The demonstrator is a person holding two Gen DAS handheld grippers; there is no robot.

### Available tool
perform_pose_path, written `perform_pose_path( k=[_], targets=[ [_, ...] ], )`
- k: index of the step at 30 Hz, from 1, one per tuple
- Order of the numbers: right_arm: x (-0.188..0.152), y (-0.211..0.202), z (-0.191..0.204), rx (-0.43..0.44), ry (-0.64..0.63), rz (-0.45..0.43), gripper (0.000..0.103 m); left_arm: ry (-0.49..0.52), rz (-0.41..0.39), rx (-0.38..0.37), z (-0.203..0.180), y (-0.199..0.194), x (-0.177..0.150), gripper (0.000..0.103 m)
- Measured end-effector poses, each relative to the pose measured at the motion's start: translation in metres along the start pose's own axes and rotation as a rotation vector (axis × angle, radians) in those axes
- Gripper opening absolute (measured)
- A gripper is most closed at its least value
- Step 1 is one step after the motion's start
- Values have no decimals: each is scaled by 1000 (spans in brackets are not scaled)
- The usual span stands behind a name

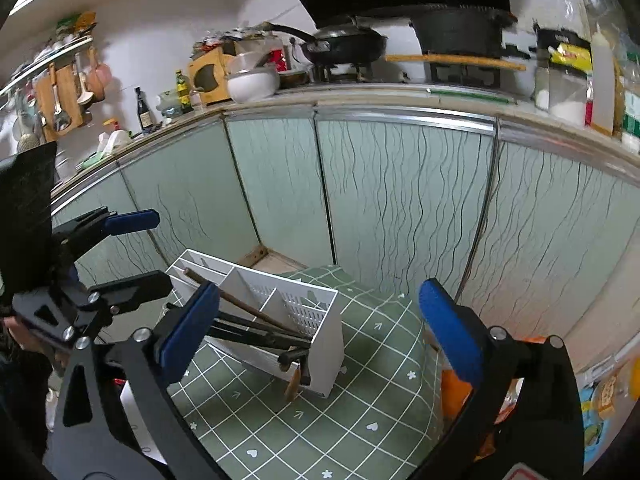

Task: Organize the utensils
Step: 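Open both tools to release the black chopsticks into the holder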

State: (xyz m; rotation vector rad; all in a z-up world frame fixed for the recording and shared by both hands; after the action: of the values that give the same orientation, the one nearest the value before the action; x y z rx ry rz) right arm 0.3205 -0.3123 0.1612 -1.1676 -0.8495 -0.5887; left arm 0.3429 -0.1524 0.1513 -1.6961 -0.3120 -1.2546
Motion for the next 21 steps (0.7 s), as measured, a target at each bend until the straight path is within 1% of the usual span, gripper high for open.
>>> perform_pose_path(
  k=[3,5,12,19,21],
  targets=[
    [-3,-4,6,4,-26,2,96,-19,1,5,4,-2,-3,99],
    [-6,-7,10,-10,-49,9,96,-31,0,2,5,-6,-7,99],
    [-19,-19,19,-19,-72,9,96,-34,-8,28,3,-19,-17,99],
    [-41,-31,28,-43,-91,6,96,-54,-22,37,-1,-38,-28,99],
    [-49,-36,31,-49,-93,6,96,-52,-25,53,-4,-43,-34,99]
  ],
)
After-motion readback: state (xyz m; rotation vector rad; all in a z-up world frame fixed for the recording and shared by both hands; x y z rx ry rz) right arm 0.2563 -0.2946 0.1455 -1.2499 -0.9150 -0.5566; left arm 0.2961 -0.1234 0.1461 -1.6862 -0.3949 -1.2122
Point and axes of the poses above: each gripper's, at about its wrist camera, not at the fingertips, and y roughly the way its jaws point, z to its left, x to its top, the point moved 5 cm from there along y, roughly the way its jaws point
